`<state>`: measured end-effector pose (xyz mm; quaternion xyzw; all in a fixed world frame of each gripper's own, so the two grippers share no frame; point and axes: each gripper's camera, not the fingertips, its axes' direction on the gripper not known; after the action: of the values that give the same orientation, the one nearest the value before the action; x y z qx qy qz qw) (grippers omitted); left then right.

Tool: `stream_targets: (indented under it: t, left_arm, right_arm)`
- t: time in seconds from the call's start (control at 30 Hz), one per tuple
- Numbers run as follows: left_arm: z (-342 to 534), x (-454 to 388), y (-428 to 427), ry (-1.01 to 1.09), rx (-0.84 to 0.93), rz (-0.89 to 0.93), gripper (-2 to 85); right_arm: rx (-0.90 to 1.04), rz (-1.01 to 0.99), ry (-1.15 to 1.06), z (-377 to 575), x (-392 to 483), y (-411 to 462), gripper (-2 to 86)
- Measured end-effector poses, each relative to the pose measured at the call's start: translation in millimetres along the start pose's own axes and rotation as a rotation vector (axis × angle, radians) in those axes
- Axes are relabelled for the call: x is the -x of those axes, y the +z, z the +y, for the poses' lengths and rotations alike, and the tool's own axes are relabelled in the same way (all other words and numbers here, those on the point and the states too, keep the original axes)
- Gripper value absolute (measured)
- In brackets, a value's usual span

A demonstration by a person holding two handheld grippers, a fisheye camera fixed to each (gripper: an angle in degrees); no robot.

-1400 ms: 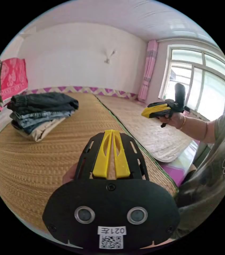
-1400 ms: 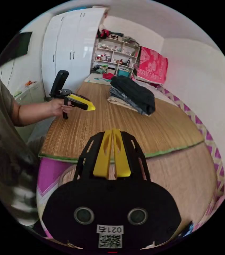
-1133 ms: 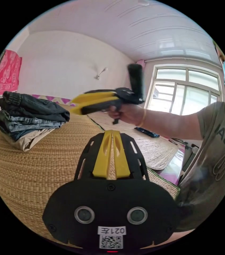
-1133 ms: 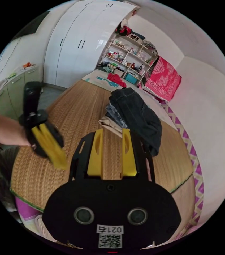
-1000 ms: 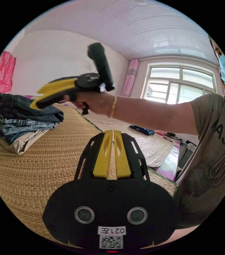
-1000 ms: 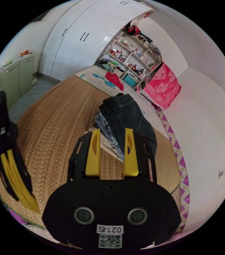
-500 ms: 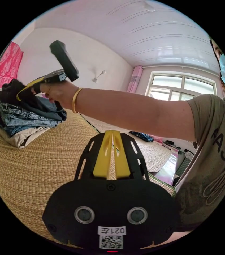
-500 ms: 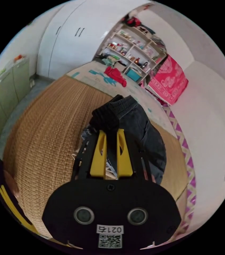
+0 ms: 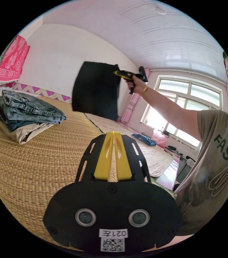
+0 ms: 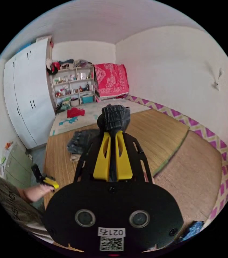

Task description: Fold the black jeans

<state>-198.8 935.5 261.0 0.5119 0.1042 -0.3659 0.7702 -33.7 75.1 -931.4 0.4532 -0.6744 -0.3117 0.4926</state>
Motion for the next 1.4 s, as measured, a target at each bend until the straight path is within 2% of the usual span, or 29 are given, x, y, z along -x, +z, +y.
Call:
stream_targets:
  t: [0.13, 0.2, 0.3, 0.37, 0.4, 0.53, 0.6, 0.7, 0.83, 0.93, 1.07, 1.13, 1.27, 1.37, 1.4]
  left_arm:
    - [20, 12, -3, -0.023, -0.024, -0.005, -0.9]
    - [29, 16, -3, -0.033, -0.035, -0.011, -0.9]
    - [42, 21, -1, -0.046, -0.037, -0.042, -0.9]
    - [52, 22, 3, -0.045, -0.033, -0.061, -0.9]
    - [54, 22, 5, -0.042, -0.031, -0.062, -0.9]
    - [74, 26, 12, -0.093, -0.015, -0.047, -0.9]
    - [87, 27, 12, -0.12, -0.032, -0.025, -0.9]
    - [116, 43, 18, -0.194, -0.078, 0.052, -0.9]
    - [131, 64, 44, -0.244, -0.01, 0.124, -0.9]
    - [139, 63, 61, -0.236, 0.038, 0.117, -0.9]
    - [156, 68, 71, -0.259, 0.031, 0.113, -0.9]
    - [162, 70, 77, -0.269, 0.035, 0.115, -0.9]
    - [174, 70, 91, -0.273, 0.051, 0.118, -0.9]
    - [182, 68, 99, -0.276, 0.052, 0.117, -0.9]
    - [183, 67, 101, -0.277, 0.053, 0.116, -0.9]
  right_arm:
    - [0.244, 0.114, -0.122, 88, 35, 1, -0.3]
    - [0.447, 0.146, -0.188, 187, 76, 47, 0.0]
    - [0.592, 0.108, -0.238, 325, 131, 101, 1.4]
    - [0.528, 0.061, -0.132, 379, 144, 107, 2.9]
    - [0.455, 0.124, -0.107, 401, 153, 102, 3.9]
    - [0.362, 0.228, -0.115, 443, 164, 90, 7.9]
    - [0.314, 0.17, -0.107, 464, 164, 79, 10.4]
    - [0.341, 0.157, -0.111, 489, 155, 89, 11.2]
    - [0.351, 0.138, -0.091, 522, 133, 104, 8.3]
    - [0.214, 0.055, 0.107, 546, 77, 62, 3.9]
    - [-0.06, -0.104, 0.468, 612, -68, -70, 2.9]
    - [-0.132, -0.08, 0.552, 652, -126, -134, 2.6]
    - [-0.247, 0.126, 0.693, 772, -226, -291, 3.1]
    - [-0.159, 0.267, 0.865, 888, -285, -348, 4.5]
    - [-0.109, 0.254, 0.96, 947, -307, -348, 5.2]
